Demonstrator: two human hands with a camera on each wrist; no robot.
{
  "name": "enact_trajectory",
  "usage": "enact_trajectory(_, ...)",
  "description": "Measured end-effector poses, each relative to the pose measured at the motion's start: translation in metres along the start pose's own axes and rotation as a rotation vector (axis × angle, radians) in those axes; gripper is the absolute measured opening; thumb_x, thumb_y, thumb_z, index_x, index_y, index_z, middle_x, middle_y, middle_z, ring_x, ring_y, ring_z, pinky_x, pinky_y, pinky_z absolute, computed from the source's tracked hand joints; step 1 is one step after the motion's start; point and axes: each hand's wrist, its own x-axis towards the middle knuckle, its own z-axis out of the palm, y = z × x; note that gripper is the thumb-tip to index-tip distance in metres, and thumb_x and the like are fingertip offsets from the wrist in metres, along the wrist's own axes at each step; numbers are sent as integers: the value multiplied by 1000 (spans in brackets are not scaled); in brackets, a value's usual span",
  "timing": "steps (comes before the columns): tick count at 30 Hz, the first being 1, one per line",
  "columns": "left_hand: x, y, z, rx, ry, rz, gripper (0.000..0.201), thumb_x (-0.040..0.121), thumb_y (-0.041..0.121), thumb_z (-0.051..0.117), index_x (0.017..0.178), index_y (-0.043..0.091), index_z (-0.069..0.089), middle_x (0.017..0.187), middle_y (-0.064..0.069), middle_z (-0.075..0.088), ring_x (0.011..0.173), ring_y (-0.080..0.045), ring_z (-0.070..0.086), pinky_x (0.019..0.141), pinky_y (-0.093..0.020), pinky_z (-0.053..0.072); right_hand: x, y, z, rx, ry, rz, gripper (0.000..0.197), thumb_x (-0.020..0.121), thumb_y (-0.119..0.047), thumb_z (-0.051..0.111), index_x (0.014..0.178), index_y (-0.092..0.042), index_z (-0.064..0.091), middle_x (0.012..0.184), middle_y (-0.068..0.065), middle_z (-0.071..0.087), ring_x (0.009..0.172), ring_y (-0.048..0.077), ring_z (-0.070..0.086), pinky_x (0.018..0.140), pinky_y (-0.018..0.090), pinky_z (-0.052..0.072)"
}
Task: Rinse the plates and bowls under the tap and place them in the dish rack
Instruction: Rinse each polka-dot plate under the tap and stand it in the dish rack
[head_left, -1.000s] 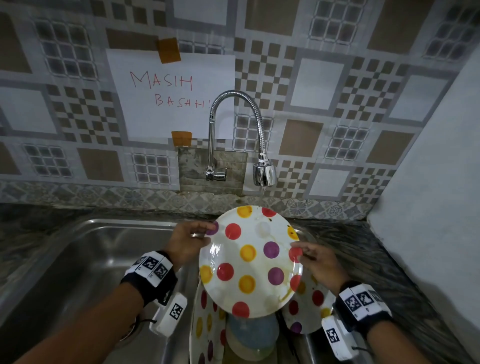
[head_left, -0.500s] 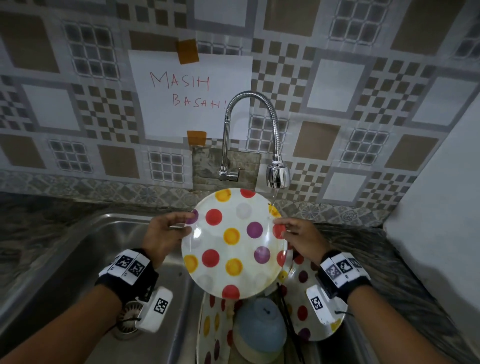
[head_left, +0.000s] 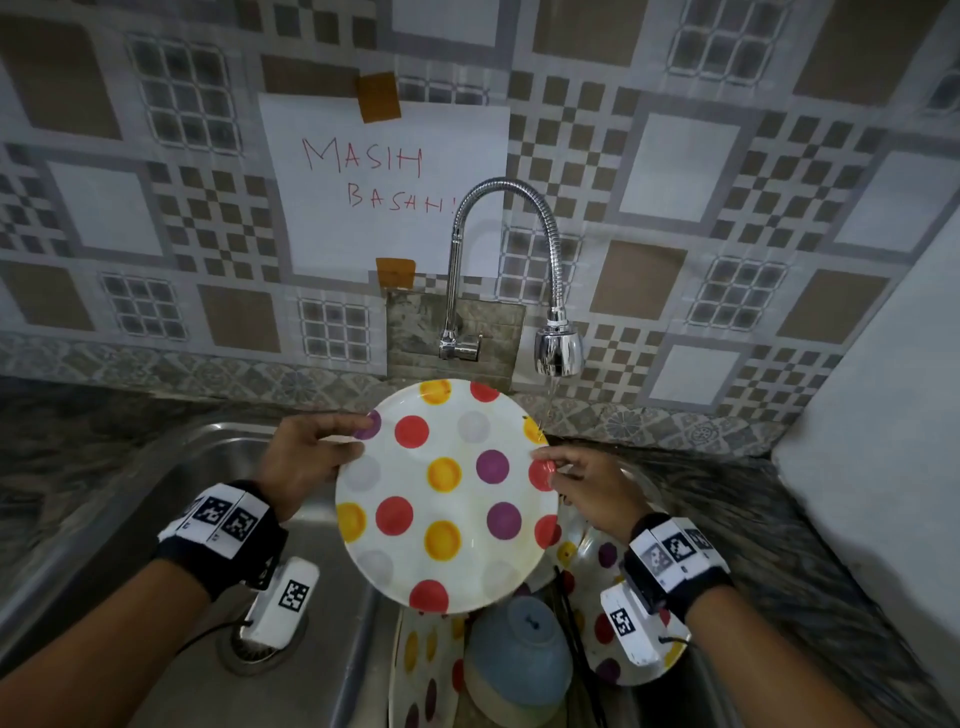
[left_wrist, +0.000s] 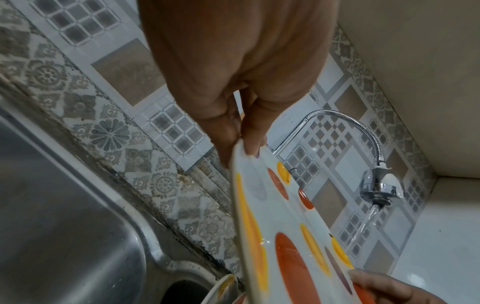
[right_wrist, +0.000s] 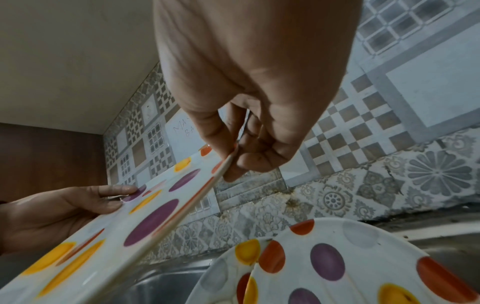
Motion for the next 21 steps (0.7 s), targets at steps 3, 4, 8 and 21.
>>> enact_trajectory(3,-5,-6,5,-2,-39,-54,28,85,-11,59,104,7,71,100,-14,73,88,-30,70,75,-42,60,-8,12,1,-3,26,16,39,86,-4,57,98,-39,70,107,-15,68,90,4,63,69,14,47)
enact_trajectory(4,-6,-8,7,0,-49,-63,28,85,-11,59,104,6,71,100,-14,73,90,-31,70,76,-42,60,-11,17,1,-1,37,32,41,85,-4,57,95,-41,70,103,-14,70,86,7,64,69,18,48)
enact_trajectory(8,-7,-18,23,3,-82,-83,30,85,-13,58,104,6,71,106,-10,72,94,-27,70,76,-37,60,-24,32,-6,5,69,71,43,83,-1,56,94,-39,73,84,-13,70,69,10,59,64,25,47)
enact_trajectory(21,1,-28,81,96,-188,-68,30,83,-10,62,103,9,73,99,-12,73,94,-28,69,76,-32,59,-67,59,-47,-5,112,138,36,87,3,55,103,-25,71,82,-9,65,60,-12,57,55,6,43)
